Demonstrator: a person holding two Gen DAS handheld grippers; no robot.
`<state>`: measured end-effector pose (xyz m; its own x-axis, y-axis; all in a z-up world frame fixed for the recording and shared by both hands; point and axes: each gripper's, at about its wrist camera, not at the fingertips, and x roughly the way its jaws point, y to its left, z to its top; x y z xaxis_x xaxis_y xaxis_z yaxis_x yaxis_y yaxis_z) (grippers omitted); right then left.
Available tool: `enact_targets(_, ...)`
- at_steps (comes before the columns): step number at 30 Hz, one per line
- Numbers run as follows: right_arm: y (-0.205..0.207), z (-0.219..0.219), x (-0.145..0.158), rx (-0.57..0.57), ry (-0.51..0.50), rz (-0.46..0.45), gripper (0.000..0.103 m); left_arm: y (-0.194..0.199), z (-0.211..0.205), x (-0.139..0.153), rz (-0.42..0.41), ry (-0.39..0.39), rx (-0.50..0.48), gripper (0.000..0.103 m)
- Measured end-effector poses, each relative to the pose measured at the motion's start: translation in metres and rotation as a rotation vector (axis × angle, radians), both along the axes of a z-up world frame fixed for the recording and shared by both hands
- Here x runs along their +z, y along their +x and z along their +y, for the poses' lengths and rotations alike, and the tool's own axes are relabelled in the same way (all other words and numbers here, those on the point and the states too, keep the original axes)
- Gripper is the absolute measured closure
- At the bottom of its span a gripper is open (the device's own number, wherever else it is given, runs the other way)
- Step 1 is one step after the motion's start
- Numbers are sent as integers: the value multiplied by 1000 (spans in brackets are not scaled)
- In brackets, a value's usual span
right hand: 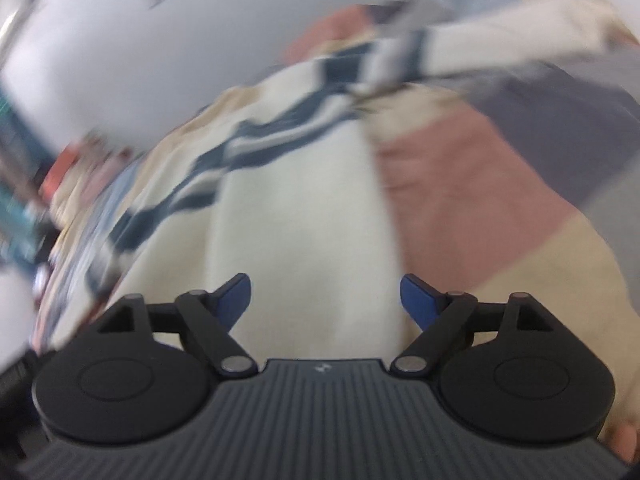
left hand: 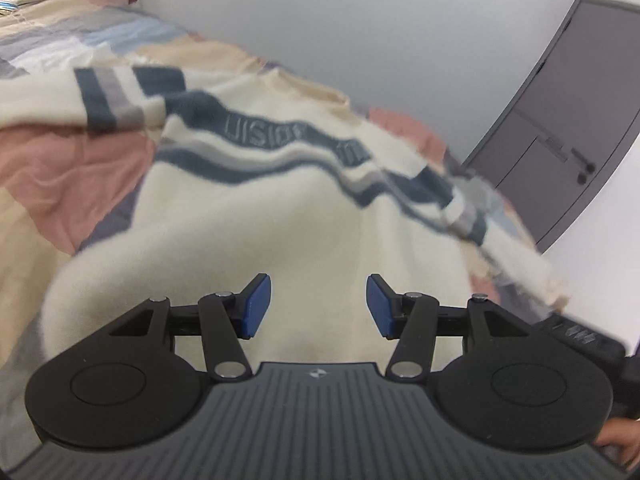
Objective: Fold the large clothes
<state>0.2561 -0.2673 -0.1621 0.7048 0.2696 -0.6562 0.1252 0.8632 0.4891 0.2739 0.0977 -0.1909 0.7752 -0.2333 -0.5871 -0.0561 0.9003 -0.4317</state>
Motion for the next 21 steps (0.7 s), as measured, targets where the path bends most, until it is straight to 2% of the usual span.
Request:
enact_targets(3,0,-4,-10,3,112,27,20,5,4,-18,72,19,20,44)
enact_targets(7,5,-6,-24,-55,114,108,21,10,20,-43,184,-39,67,45)
enact_targets(10,5,-9,-39,-85,149,167,19,13,26,-48,197,-68,85,45)
enact_targets(12,9,-3,-44,-43,183,181,19,14,25,-48,195,-60,85,45)
enact_targets(15,15,16,-46,83,235,173,19,12,24,-47,186,-55,80,45)
enact_targets(17,13,24,-43,98,233,150,34,9,24,-45,181,-58,79,45)
enact_targets(18,11,26,-41,80,211,131,38,8,25,-44,180,-61,80,45)
enact_targets(19,9,27,-39,68,183,119,48,8,25,-44,179,-65,80,45)
enact_targets(20,9,27,-38,62,162,113,63,7,25,-43,177,-70,85,45)
enact_targets(21,9,25,-36,50,146,108,73,5,26,-42,174,-74,89,45)
